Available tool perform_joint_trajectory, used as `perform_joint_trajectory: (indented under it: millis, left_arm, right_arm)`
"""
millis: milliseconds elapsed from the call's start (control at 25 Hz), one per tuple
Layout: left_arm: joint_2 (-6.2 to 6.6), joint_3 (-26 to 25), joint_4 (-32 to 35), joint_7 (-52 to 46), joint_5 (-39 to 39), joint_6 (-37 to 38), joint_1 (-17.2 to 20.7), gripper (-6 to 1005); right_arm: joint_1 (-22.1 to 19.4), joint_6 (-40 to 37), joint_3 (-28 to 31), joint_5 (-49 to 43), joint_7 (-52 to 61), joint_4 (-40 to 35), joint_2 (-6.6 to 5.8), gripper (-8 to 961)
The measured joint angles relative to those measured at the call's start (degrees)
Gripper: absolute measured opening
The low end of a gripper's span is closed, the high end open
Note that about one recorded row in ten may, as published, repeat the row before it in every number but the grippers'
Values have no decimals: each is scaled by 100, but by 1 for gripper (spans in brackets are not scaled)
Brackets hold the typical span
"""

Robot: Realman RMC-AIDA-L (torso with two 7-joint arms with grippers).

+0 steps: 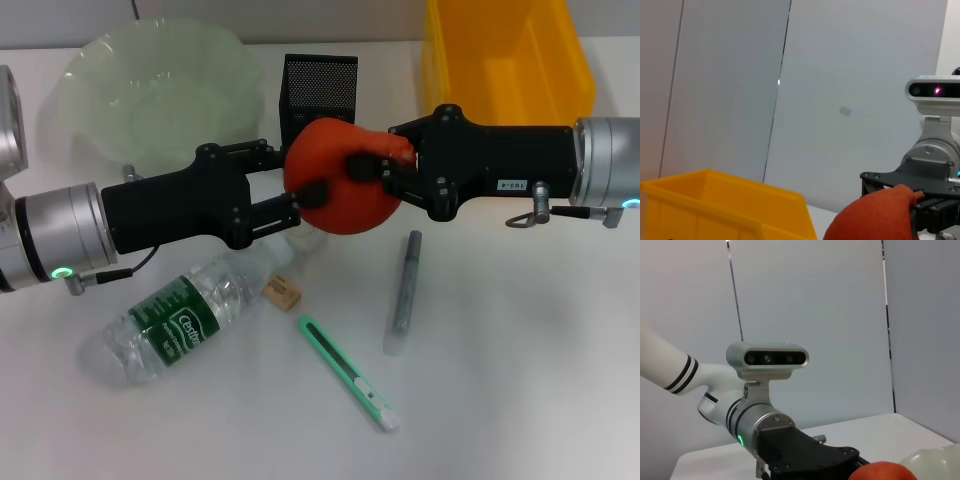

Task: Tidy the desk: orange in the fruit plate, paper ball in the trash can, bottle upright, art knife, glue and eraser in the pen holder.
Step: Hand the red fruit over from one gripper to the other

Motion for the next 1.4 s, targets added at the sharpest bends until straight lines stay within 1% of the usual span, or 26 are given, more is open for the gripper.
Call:
perform_joint_trajectory:
  millis: [160, 360, 520, 800, 920, 1120, 1400]
  left_arm:
    - [18, -12, 26, -95, -3, -56, -17, 472]
    - [30, -8, 33, -151, 4, -76, -35, 338]
    - [30, -2, 35, -153, 11, -77, -37, 321]
    - [34, 0, 36, -162, -10, -77, -36, 292]
    - [36, 0, 36, -206, -13, -77, -35, 242]
    - [40, -5, 36, -244, -15, -78, -35, 214]
    - [44, -10, 36, -304, -15, -77, -41, 142]
  right_arm:
    - [0, 1, 6, 2, 0, 3, 0, 69]
    - [0, 0, 19, 2, 0, 44, 0, 67]
    - [1, 1, 39, 27, 0, 72, 0, 65]
    - [8, 66, -7, 79, 1, 72, 6, 112]
    - [9, 68, -9, 81, 1, 71, 8, 132]
    - [9, 70, -16, 60, 1, 53, 9, 165]
    - [-6, 70, -16, 74, 1, 31, 9, 443]
